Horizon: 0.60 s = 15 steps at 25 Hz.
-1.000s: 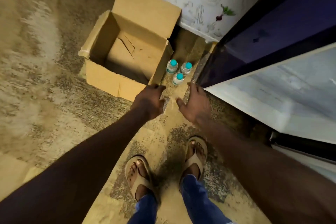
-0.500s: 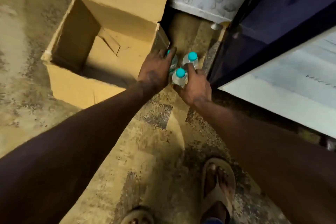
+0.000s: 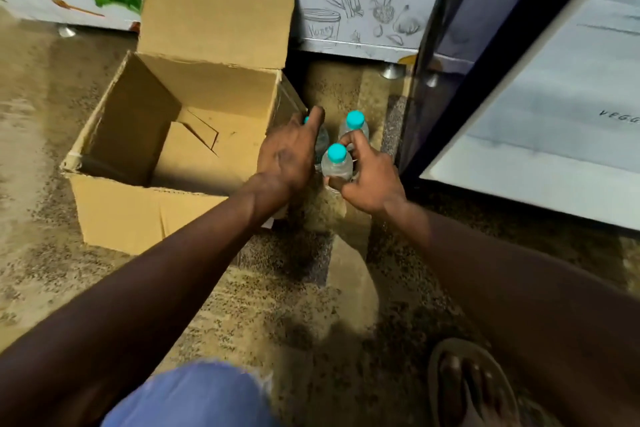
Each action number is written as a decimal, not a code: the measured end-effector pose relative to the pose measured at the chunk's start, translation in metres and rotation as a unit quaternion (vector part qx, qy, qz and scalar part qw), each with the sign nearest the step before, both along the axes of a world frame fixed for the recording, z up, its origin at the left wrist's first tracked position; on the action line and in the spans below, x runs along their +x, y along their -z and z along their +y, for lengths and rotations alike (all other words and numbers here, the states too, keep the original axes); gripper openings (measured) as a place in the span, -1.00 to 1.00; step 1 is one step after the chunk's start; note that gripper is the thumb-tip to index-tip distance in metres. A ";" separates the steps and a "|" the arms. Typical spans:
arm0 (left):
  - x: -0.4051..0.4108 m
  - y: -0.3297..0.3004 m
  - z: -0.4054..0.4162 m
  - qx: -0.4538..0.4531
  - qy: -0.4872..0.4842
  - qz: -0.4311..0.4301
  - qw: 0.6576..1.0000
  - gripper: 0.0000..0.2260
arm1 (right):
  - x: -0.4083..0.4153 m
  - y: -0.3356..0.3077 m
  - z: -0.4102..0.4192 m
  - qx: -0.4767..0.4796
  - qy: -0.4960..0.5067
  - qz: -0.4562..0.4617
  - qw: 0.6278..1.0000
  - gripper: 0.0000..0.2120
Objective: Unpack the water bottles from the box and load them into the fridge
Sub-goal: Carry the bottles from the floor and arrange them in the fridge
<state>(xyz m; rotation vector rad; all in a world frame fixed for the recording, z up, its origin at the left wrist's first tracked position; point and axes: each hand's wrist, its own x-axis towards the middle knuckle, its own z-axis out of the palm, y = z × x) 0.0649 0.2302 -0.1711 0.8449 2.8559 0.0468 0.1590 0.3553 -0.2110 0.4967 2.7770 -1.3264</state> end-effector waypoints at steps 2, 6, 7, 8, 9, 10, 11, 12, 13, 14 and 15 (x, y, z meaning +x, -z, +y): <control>-0.006 -0.001 0.002 0.021 -0.011 -0.031 0.999 -0.36 | -0.002 0.002 0.006 -0.029 -0.005 -0.010 1.000 -0.47; -0.001 -0.016 -0.007 0.088 -0.063 -0.101 0.989 -0.36 | -0.002 -0.026 0.025 -0.152 -0.015 -0.034 0.988 -0.41; 0.001 -0.025 -0.012 0.106 -0.081 -0.109 0.985 -0.39 | -0.001 -0.040 0.029 -0.177 -0.024 -0.047 0.983 -0.43; 0.002 -0.034 -0.016 0.123 -0.093 -0.122 0.981 -0.42 | 0.001 -0.054 0.034 -0.186 -0.025 -0.062 0.980 -0.44; 0.002 -0.048 -0.018 0.141 -0.093 -0.136 0.976 -0.44 | 0.003 -0.065 0.039 -0.187 -0.023 -0.070 0.979 -0.42; 0.002 -0.063 -0.022 0.158 -0.090 -0.153 0.971 -0.46 | 0.004 -0.078 0.041 -0.181 -0.023 -0.082 0.980 -0.35; 0.001 -0.078 -0.026 0.177 -0.090 -0.169 0.965 -0.49 | 0.005 -0.090 0.041 -0.176 -0.031 -0.096 0.979 -0.27; 0.001 -0.093 -0.029 0.195 -0.093 -0.178 0.960 -0.51 | 0.006 -0.104 0.040 -0.165 -0.049 -0.111 0.979 -0.24; 0.003 -0.111 -0.030 0.209 -0.095 -0.179 0.957 -0.51 | 0.008 -0.120 0.038 -0.154 -0.072 -0.119 0.978 -0.26; 0.008 -0.127 -0.030 0.222 -0.101 -0.170 0.955 -0.50 | 0.013 -0.136 0.035 -0.141 -0.094 -0.127 0.977 -0.29; 0.015 -0.142 -0.029 0.236 -0.109 -0.159 0.952 -0.49 | 0.017 -0.154 0.032 -0.131 -0.110 -0.128 0.977 -0.31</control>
